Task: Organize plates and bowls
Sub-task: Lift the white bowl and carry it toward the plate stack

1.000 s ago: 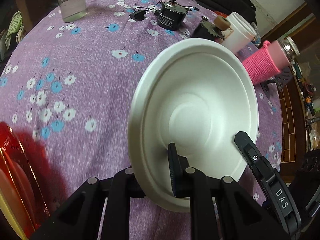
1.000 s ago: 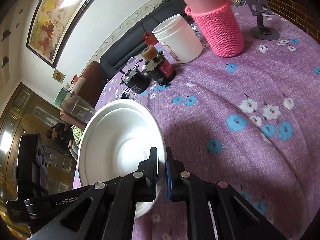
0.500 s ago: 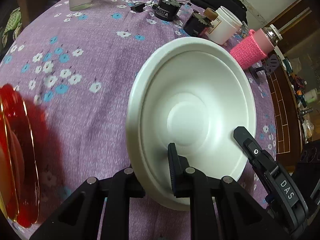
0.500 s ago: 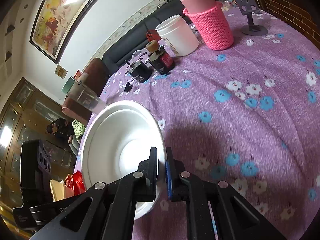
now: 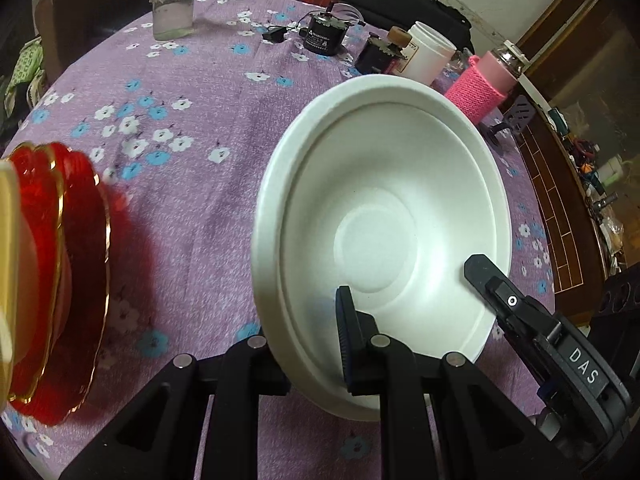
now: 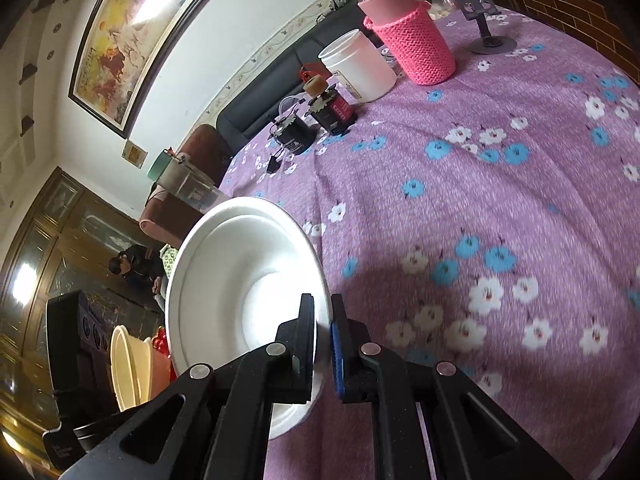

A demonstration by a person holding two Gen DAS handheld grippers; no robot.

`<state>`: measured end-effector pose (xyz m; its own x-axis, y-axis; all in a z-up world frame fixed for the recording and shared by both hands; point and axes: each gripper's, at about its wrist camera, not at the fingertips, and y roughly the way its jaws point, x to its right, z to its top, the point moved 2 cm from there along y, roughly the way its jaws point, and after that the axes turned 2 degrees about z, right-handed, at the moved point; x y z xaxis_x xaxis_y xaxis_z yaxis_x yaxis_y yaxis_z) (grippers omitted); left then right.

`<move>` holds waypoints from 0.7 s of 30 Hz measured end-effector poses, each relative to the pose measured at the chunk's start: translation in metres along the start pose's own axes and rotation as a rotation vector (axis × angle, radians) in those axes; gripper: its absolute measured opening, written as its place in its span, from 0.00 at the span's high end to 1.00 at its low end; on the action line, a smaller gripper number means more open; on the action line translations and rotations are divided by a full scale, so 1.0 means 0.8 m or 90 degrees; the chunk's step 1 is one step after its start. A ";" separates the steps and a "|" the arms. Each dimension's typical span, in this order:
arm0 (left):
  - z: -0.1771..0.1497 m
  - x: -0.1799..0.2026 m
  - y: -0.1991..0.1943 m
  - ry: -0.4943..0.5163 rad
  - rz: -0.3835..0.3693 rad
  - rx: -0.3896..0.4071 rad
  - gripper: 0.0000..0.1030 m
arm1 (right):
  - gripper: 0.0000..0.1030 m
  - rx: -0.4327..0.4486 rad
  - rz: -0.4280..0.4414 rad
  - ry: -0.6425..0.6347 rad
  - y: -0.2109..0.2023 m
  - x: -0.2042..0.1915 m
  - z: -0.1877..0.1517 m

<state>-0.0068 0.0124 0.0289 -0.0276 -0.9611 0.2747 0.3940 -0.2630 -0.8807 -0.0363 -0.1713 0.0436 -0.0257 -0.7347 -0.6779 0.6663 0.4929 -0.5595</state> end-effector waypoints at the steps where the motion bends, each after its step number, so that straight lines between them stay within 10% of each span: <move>1: -0.003 -0.003 -0.002 0.001 -0.002 0.001 0.85 | 0.91 0.000 0.002 0.000 -0.002 -0.002 -0.004; 21: -0.081 -0.049 -0.074 -0.004 -0.036 0.073 0.84 | 0.91 -0.013 0.015 -0.053 -0.033 -0.050 -0.081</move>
<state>-0.0883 0.0602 0.0450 -0.0467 -0.9444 0.3254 0.4945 -0.3048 -0.8140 -0.1009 -0.1249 0.0547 0.0530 -0.7584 -0.6496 0.6509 0.5196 -0.5535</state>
